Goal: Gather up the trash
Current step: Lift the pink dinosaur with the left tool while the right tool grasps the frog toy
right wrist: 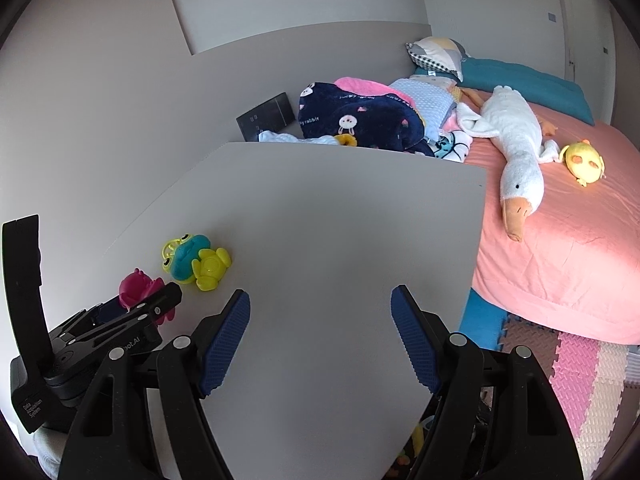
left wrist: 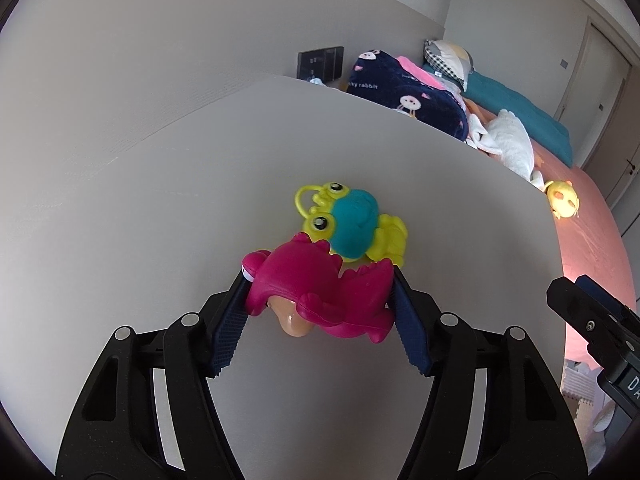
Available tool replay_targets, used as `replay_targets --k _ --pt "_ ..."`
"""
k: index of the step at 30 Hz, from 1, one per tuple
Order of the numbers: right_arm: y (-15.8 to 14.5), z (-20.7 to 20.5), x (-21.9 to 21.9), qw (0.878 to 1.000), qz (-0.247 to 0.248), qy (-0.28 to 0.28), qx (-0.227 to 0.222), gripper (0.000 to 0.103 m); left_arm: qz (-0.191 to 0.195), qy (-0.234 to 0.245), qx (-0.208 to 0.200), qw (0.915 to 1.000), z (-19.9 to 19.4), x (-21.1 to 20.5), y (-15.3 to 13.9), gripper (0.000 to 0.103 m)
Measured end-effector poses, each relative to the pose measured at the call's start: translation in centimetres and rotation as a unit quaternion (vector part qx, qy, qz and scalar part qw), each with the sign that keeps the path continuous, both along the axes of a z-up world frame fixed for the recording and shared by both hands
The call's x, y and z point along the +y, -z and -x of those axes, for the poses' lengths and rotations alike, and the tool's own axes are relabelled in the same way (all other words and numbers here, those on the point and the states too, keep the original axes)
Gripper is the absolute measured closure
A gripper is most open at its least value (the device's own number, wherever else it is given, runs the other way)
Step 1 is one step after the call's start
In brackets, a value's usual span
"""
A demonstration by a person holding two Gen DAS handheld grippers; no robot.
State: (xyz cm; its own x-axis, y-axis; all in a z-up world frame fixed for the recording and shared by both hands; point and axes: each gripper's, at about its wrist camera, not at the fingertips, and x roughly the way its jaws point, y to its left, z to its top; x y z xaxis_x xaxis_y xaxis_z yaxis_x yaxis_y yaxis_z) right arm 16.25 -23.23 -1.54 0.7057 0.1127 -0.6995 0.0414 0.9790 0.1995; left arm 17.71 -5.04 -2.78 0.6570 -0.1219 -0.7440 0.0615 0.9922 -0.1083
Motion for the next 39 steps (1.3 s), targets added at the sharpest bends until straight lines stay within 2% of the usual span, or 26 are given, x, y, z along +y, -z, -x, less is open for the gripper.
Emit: replay_targets --k 7,14,17,19,24,27,35,37,39 --pt "0.7 -2.1 3.6 0.999 0.007 -0.032 0.006 0.029 0.006 -0.065 -0.006 0.9979 -0.4 5.3 -0.6 0.039" --pt "1.6 -4.5 7.4 0.996 0.022 -0.081 0.014 0.029 0.015 -0.102 -0.002 0.9946 -0.7 8.6 -0.6 0.039" --pt "2.0 -5.5 8.8 0.993 0.033 -0.111 0.023 0.022 0.014 -0.119 -0.004 0.9928 -0.7 10.0 -0.7 0.039" --pt "2.2 -6.0 9.8 0.991 0.051 -0.125 0.019 0.022 0.019 -0.129 -0.003 0.9914 -0.7 10.8 -0.6 0.039" --pt "3.0 -7.8 11.1 0.988 0.069 -0.136 0.026 0.02 0.022 -0.139 0.0 0.9901 -0.8 11.7 -0.5 0.039" --pt "3.5 -9.1 11.6 0.986 0.059 -0.15 0.043 0.019 0.023 -0.139 0.0 0.9901 -0.7 11.9 -0.5 0.039" --pt "3.9 -10.7 12.3 0.986 0.059 -0.148 0.054 0.019 0.025 -0.129 0.005 0.9914 -1.0 11.7 -0.3 0.039" --pt "3.9 -10.7 12.5 0.985 0.068 -0.146 0.054 0.022 0.027 -0.128 0.005 0.9914 -0.9 11.8 -0.4 0.039" --pt "3.9 -10.6 12.9 0.984 0.084 -0.151 0.051 0.039 0.027 -0.127 0.006 0.9915 -0.7 11.9 -0.4 0.039"
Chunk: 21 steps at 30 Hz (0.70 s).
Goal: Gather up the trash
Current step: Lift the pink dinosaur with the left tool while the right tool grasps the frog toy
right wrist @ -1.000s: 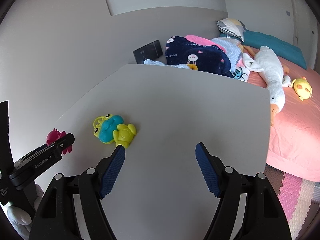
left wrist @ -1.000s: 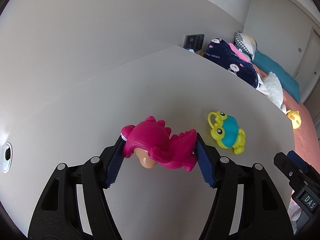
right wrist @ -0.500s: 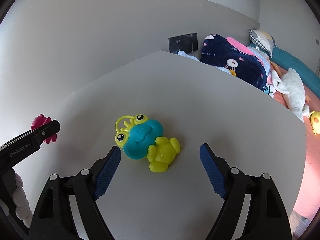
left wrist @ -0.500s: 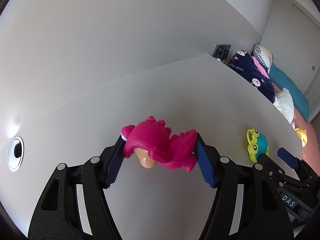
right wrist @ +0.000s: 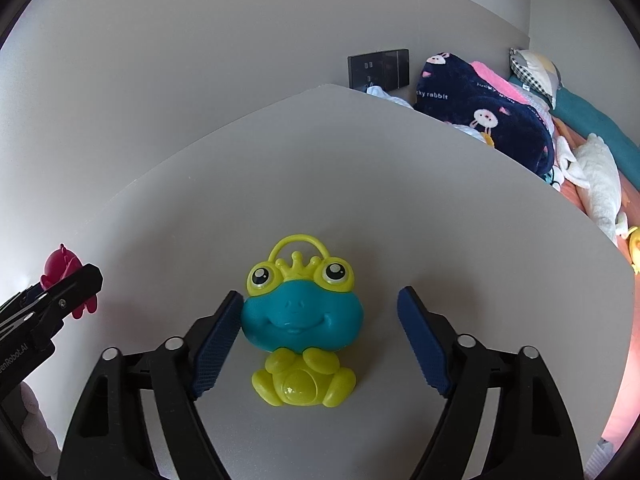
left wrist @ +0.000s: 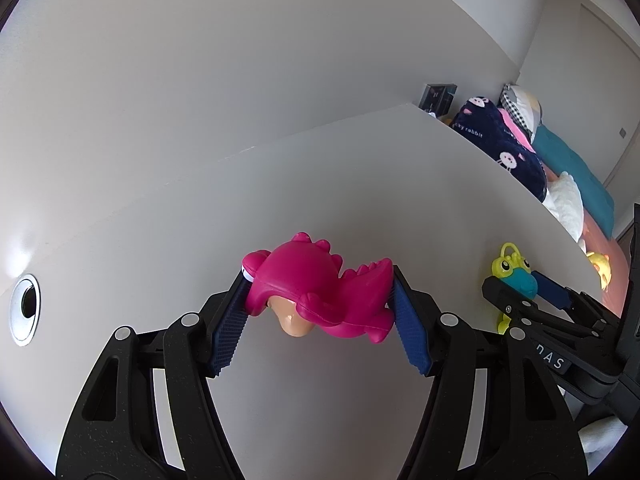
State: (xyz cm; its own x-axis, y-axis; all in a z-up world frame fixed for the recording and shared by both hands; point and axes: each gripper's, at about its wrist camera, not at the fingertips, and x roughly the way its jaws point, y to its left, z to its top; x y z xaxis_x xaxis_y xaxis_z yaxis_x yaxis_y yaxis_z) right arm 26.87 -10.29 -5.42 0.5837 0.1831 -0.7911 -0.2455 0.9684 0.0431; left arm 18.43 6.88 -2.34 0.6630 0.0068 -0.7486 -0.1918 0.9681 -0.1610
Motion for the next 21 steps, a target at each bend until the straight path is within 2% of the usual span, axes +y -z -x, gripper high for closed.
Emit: replay_targets --k 2,16,21 --pt "0.0 0.0 0.5 1.0 0.022 -0.009 -0.006 0.046 0.002 0.001 0.0 1.0 0.0 0.0 0.0 0.039" --pt "-2.0 0.7 -0.6 1.0 0.006 0.0 -0.021 0.046 0.0 0.008 -0.003 1.0 0.2 -0.1 -0.2 0.039" --pt "-3.2 1.4 -1.4 1.0 0.0 0.002 -0.028 0.046 0.013 0.025 -0.005 0.9996 0.1 -1.5 -0.3 0.039"
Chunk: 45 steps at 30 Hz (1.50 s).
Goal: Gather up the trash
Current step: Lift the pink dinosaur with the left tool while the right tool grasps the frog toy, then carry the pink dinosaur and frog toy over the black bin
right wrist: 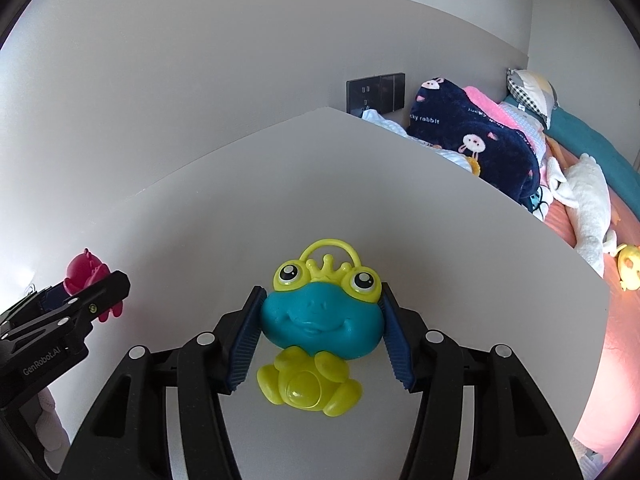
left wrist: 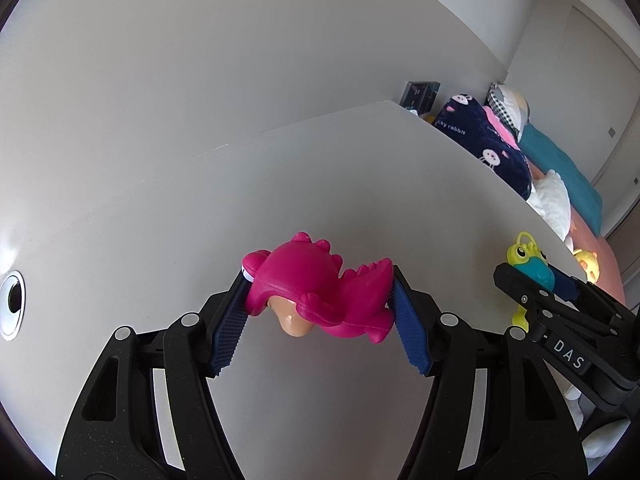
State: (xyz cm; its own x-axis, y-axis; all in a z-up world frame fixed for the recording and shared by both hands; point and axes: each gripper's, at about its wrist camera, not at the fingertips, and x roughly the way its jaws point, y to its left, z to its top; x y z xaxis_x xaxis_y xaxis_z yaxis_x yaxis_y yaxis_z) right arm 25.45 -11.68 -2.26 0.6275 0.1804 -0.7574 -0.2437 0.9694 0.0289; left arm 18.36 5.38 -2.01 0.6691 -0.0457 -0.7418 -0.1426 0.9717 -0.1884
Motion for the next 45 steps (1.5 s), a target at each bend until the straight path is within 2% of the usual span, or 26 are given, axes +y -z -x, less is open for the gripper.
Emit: replay_targets --k 25,45 --pt "-4.4 7.4 -6.3 0.998 -0.03 0.047 -0.029 0.046 -0.01 0.066 -0.008 0.9978 4.4 -7.6 -2.4 0.039" --pt "-6.6 14.8 -13.2 0.993 -0.039 0.102 -0.05 0.046 -0.016 0.139 -0.023 0.9898 8.6 -15.1 -3.9 0.039"
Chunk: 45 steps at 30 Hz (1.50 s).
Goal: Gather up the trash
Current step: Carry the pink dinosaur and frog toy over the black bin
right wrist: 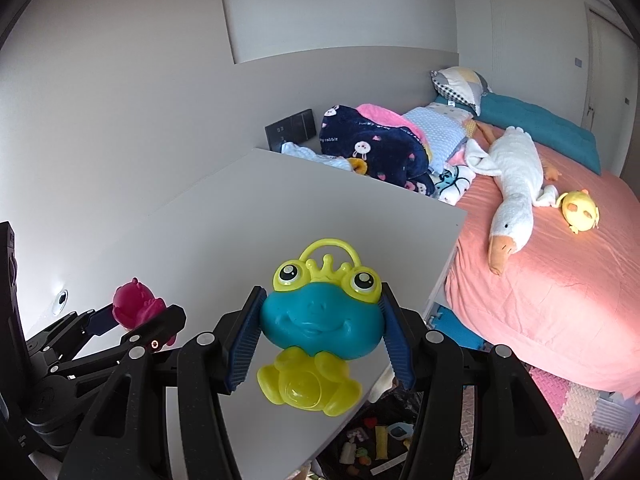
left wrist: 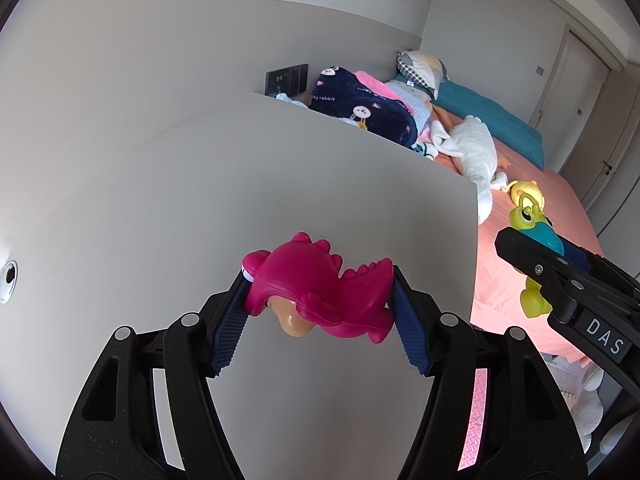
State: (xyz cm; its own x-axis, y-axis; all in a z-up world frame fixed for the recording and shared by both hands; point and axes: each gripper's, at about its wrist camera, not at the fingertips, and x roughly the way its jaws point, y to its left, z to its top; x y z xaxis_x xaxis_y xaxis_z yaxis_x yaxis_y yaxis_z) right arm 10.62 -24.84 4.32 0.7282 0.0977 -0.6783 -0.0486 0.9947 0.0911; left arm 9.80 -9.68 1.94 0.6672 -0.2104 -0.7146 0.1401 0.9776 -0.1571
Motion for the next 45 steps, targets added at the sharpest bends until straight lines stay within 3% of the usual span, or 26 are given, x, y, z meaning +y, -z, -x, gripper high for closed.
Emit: replay_targets --k 25,45 --pt "-1.5 6.3 -7.3 0.998 -0.004 0.066 -0.024 0.046 -0.011 0.074 -0.005 0.9972 2.6 -7.6 -0.5 0.039" --pt "-1.7 9.9 -13.8 0.989 -0.019 0.144 -0.026 0.046 -0.025 0.157 -0.008 0.9873 4.5 -14.1 -0.2 0.039"
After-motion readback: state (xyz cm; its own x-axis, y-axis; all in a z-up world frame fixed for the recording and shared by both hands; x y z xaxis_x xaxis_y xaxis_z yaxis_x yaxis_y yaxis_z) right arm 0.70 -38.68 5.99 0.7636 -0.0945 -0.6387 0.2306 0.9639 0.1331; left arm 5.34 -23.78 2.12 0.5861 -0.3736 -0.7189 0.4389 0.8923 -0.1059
